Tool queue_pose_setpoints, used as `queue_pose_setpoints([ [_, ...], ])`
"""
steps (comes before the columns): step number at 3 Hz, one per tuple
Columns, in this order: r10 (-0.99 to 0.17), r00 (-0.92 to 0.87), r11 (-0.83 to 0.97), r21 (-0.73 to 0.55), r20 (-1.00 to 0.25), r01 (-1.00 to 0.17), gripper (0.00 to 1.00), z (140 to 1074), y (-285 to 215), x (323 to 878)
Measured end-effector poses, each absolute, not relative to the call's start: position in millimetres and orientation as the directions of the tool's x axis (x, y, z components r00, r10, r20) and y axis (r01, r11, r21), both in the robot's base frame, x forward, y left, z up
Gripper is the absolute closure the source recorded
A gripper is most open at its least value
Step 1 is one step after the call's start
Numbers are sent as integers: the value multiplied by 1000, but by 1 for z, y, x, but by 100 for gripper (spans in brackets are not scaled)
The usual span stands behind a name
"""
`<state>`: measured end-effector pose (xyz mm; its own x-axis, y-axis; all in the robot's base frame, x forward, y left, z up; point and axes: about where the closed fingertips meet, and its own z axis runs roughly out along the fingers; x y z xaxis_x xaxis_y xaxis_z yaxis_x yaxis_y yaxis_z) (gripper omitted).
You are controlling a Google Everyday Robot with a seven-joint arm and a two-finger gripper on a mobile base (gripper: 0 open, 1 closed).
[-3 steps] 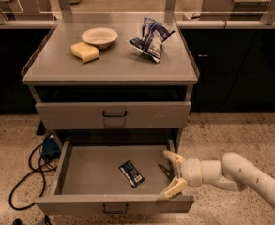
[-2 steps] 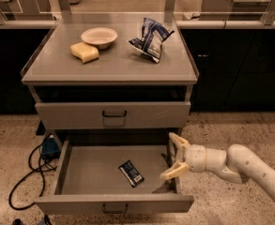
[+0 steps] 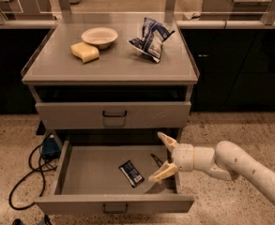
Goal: Pick rxbar blueberry from middle drawer and place on counter
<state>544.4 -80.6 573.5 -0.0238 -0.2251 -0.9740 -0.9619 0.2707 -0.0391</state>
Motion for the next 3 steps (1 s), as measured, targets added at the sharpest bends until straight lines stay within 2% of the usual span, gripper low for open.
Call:
queue_pose_setpoints([
  [1, -279, 37, 265, -114, -960, -957, 0, 587, -20, 548],
  [2, -240, 45, 302, -119, -970, -946, 0, 590, 28, 556],
  [3, -252, 46, 307, -124, -967, -944, 0, 591, 39, 562],
])
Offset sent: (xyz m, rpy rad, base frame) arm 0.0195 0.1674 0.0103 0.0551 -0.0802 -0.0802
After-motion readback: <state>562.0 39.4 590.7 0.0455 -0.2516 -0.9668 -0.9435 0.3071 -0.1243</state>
